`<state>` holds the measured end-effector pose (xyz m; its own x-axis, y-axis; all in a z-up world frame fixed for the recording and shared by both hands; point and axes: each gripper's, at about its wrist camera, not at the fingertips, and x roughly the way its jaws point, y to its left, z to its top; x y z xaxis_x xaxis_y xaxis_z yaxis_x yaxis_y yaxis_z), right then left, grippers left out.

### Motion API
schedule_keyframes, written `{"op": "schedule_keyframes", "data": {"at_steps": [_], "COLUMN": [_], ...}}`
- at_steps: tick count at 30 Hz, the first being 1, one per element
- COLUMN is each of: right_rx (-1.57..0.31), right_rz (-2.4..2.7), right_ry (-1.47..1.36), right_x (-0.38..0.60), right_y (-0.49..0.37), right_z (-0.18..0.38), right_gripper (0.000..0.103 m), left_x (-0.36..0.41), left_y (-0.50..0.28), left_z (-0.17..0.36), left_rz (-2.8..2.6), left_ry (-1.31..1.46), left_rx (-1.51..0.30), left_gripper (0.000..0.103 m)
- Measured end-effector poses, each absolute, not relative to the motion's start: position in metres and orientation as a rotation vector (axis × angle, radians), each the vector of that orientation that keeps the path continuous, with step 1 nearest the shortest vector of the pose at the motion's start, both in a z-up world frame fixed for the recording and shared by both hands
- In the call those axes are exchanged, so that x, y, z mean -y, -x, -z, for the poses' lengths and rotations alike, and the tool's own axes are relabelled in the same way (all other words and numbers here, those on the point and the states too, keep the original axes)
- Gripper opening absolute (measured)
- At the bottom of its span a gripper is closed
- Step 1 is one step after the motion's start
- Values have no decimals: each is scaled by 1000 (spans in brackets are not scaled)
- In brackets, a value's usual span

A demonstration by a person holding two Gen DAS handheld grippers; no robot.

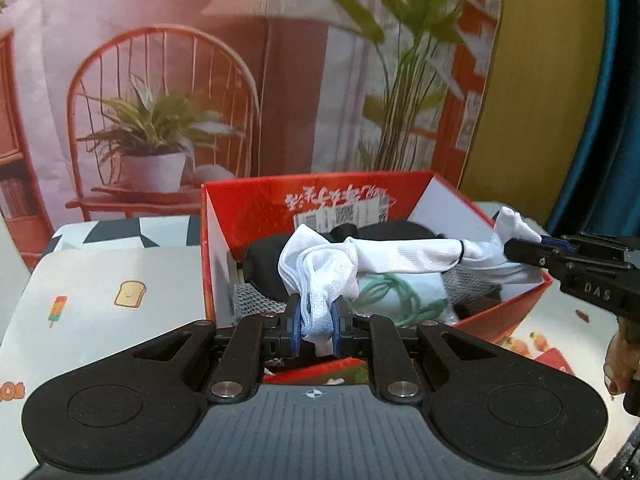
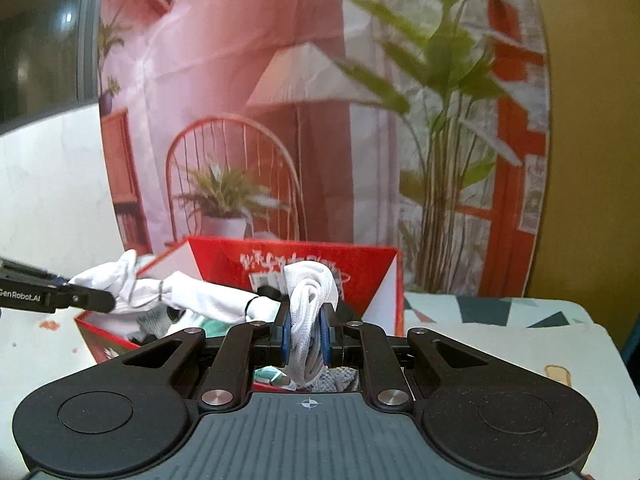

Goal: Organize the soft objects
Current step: 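Lift the white sock into the red box and open both grippers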

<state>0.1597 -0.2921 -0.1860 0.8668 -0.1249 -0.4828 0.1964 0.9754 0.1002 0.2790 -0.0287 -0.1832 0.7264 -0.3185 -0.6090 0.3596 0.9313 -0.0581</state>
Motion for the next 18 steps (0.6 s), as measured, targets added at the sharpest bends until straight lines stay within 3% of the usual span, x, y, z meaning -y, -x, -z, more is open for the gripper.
{"op": "schedule_keyframes", "data": {"at_steps": [18], "right_rx": [-636], "right_rz": [257], "right_ry": [-156], "right_x": [301], "right_y": [-215], "right_z": [228], "right_gripper": [14], "left_x": [44], "left_y": [-337], "left_z": [207], "left_rz": [319], "left_ry": [-46], "left_rx": [-740], "left_gripper": [16]}}
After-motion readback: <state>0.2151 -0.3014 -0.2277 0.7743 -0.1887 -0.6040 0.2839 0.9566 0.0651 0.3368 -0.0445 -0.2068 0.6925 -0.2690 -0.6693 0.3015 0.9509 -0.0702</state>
